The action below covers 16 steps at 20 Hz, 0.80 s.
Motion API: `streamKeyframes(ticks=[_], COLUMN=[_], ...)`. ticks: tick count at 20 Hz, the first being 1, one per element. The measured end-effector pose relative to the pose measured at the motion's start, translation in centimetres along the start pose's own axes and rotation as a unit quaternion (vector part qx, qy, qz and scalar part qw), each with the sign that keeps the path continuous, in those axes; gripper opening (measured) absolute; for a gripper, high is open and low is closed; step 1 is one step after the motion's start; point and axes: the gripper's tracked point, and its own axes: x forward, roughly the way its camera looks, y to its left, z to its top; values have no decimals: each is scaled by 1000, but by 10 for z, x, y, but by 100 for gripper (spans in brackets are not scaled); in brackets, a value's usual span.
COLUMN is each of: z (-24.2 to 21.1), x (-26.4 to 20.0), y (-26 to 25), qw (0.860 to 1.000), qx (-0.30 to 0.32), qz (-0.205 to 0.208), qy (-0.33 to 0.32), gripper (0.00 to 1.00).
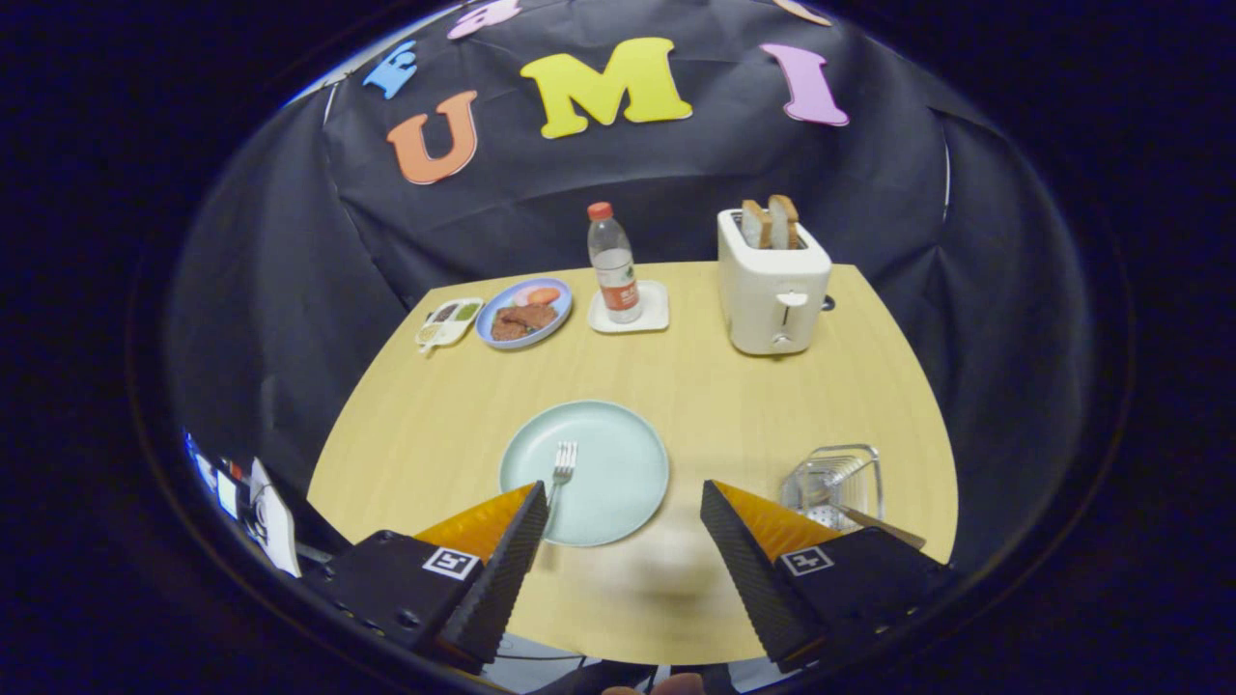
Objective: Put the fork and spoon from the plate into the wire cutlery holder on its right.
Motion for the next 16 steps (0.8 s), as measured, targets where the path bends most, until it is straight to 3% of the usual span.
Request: streamKeyframes(ticks=[5,13,16], z=[-22,-65,-72], x=[39,100,114], y=[47,68,68], qw=[1000,999,998], qx=[-7,-8,-3], qz=[-11,-43,-52], qy=[-1,30,44], gripper=[97,96,85])
